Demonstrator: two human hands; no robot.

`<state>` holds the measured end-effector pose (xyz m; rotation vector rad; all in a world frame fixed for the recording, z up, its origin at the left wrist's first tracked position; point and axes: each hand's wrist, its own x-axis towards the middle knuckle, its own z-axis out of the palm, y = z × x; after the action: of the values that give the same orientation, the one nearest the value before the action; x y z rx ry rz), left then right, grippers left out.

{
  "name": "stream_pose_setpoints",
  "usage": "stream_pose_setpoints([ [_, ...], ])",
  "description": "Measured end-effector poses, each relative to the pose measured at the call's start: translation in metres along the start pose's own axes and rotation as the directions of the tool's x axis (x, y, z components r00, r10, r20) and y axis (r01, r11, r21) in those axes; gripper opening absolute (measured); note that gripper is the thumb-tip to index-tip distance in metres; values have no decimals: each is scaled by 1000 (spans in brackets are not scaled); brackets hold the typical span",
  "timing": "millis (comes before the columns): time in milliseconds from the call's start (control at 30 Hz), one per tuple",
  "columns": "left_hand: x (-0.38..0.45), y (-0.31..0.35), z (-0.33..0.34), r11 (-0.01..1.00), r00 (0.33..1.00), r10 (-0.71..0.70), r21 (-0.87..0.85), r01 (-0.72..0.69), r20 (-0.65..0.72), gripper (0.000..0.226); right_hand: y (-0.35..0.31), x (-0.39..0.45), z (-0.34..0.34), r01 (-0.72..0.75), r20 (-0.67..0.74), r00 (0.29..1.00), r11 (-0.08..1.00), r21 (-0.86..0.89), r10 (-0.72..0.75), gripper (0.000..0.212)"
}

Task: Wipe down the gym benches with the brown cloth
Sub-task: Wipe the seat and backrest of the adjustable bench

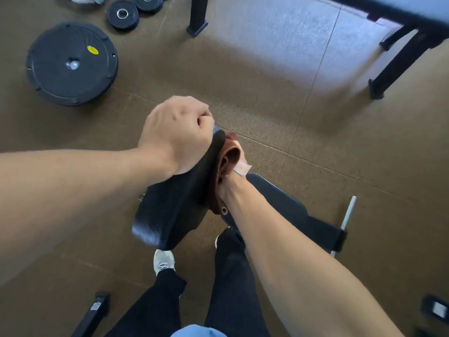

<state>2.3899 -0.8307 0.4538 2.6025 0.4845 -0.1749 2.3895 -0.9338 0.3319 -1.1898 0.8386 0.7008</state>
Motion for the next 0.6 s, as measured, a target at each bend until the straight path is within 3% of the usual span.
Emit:
stream_pose_setpoints([
  [67,-1,0,-1,1000,1000,14,9,-14,6,45,9,-36,-6,20,14,1000,1000,-5,-20,51],
  [133,-3,1,-2,1000,1000,22,1,-22,1,43,11,-94,-6,59,11,998,998,-10,-59,33],
  [200,-9,0,-4,997,999,35,-67,-34,16,45,33,-141,-6,134,14,991,990,-35,-134,32],
  [333,-42,-29,-4,968,974,169,-211,-135,151,52,96,-204,10,404,-35,912,909,-99,-409,44],
  [400,-59,-43,-3,958,963,219,-220,-182,157,51,123,-199,21,466,-137,868,878,-110,-478,42],
  [433,-64,-46,-3,956,963,233,-217,-200,139,51,132,-190,23,448,-227,864,892,-64,-450,41],
  [500,-67,-47,-2,958,966,237,-190,-215,102,51,136,-166,20,337,-359,899,921,196,-252,52],
  [533,-65,-46,-1,960,968,234,-178,-215,93,51,135,-157,16,276,-336,928,900,336,-159,54],
  [600,-59,-47,1,958,967,235,-193,-213,100,51,134,-140,7,200,-350,935,900,386,-57,39],
])
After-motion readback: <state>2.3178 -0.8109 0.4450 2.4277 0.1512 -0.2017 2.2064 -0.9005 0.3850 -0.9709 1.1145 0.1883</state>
